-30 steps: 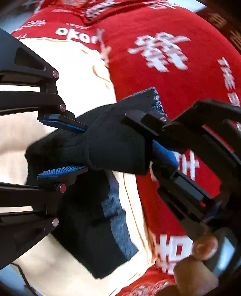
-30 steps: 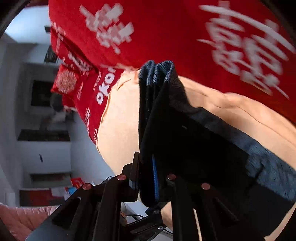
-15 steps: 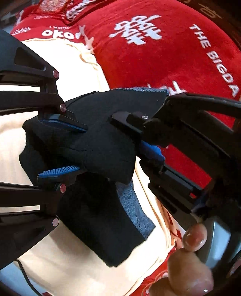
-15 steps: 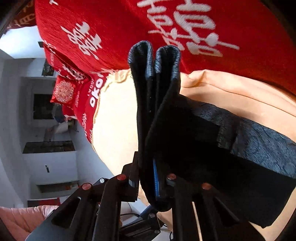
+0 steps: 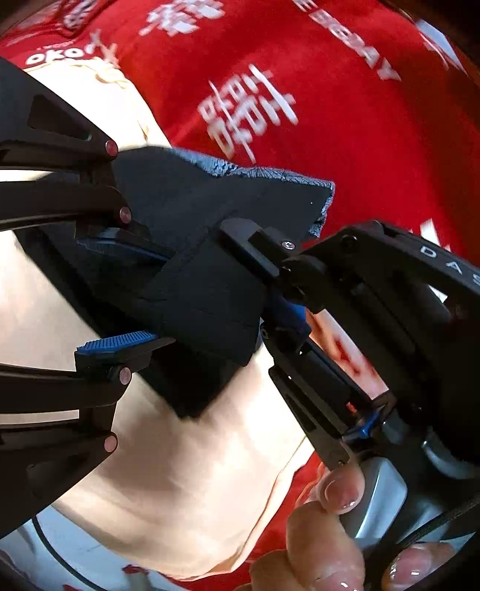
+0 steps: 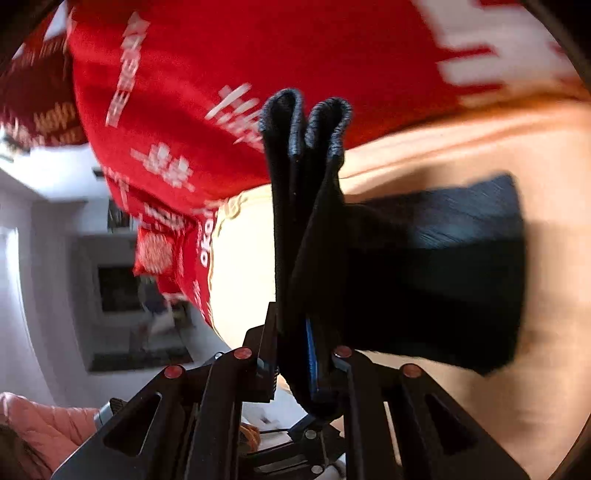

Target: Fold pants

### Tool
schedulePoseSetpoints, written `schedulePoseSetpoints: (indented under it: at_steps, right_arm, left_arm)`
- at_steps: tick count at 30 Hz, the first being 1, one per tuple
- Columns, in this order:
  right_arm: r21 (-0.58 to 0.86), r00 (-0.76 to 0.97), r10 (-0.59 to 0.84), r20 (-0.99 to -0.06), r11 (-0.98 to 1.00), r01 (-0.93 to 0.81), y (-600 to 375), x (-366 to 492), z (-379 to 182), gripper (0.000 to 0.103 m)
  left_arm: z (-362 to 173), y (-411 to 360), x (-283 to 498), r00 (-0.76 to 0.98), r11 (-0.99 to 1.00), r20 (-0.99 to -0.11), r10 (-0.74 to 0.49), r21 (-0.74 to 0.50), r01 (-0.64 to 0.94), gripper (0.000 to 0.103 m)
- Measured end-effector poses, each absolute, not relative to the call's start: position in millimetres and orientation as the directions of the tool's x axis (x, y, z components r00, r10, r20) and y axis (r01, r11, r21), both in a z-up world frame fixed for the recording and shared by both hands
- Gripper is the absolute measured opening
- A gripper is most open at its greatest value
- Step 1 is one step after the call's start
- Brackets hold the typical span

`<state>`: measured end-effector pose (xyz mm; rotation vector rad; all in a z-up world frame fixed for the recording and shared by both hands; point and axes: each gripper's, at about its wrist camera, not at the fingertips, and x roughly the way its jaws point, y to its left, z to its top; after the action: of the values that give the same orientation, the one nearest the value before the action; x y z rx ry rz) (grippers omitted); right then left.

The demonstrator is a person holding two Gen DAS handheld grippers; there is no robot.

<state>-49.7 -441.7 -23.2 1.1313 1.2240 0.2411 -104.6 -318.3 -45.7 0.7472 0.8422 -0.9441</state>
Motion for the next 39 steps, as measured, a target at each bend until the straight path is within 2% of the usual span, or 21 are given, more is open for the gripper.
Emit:
schedulePoseSetpoints:
  at_steps: [9,10,12,16,24,30,39]
  right_arm:
    - [0.725,0.388,0.645,-0.658,0.406,0.556,-480,-102,-96,0.013]
    - [0.725,0.392,0.645,-0.656,0.393,0.566,-480,-104,-104,0.013]
    - [0.72,0.392,0.64,-0.661,0.392,0.573,-479,-106,-108,0.015]
    - [0.686,0.369,0.61,-0.701,0.434,0.584,-476,-108,-111,0.018]
    - [0.503,0.27,0.427,-0.863,0.678,0.536,-451,-86,-86,0.023]
    - [0.421,0.233,0.352,-0.907,0.726,0.544,-451,-87,-85,0.024]
    - [0.199,0.14,0.147,-0.979,0.837,0.51,-428,-90,-79,0.035]
  left_arm:
    - [-99,-360,-138,0.259,0.314,-0.927,-0.272,0.169,0.934,0.037]
    - [-103,-360,-137,0.26,0.313,-0.931,-0.258,0.174,0.934,0.04]
    - [-104,-358,-134,0.243,0.317,-0.938,-0.248,0.159,0.935,0.059]
    - [-92,-346,-119,0.207,0.359,-0.946,-0.249,0.108,0.927,0.065]
    - [-59,-303,-64,0.234,0.536,-0.947,-0.22,0.083,0.84,0.066]
    - [-59,-262,-11,0.276,0.669,-0.947,-0.167,0.096,0.737,0.066]
    - [-76,-216,30,0.221,0.779,-0.968,-0.115,0.05,0.625,0.066]
